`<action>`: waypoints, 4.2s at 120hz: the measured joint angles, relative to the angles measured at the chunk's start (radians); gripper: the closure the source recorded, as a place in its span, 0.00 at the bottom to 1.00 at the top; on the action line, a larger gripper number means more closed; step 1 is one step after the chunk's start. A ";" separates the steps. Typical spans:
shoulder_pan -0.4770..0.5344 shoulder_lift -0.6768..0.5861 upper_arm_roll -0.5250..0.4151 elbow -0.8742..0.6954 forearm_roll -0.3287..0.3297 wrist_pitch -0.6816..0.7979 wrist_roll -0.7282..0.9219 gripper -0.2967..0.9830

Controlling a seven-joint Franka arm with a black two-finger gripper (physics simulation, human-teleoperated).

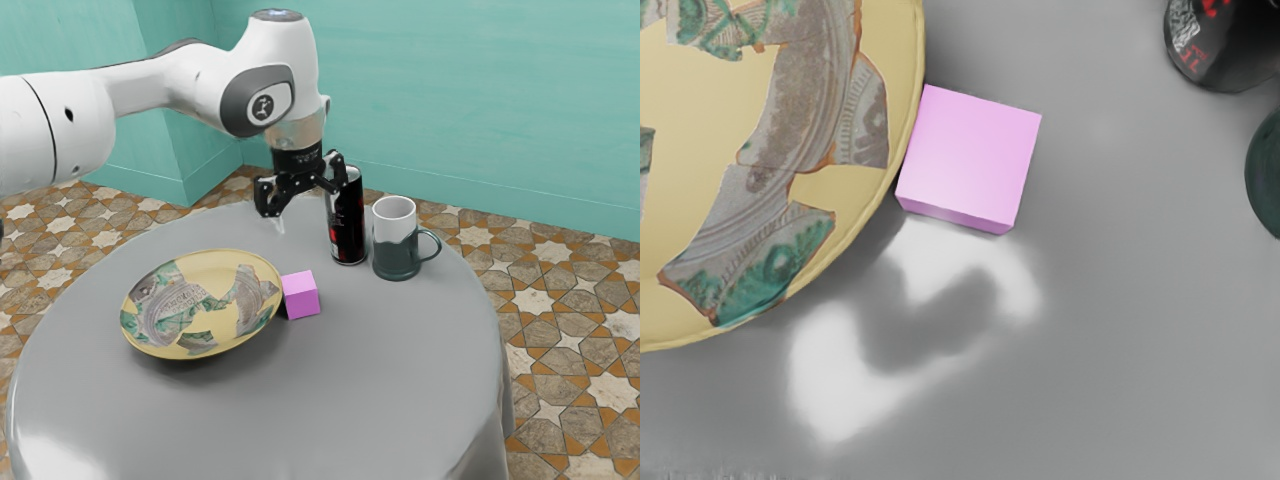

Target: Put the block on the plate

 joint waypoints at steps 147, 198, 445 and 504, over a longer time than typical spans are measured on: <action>0.055 0.234 -0.094 0.112 0.049 0.114 -1.216 0.23; 0.103 0.180 -0.119 -0.012 0.086 0.227 -1.392 0.23; 0.286 0.302 -0.195 0.000 0.085 0.272 -1.175 0.23; 0.308 0.364 -0.195 0.007 0.082 0.329 -1.216 0.23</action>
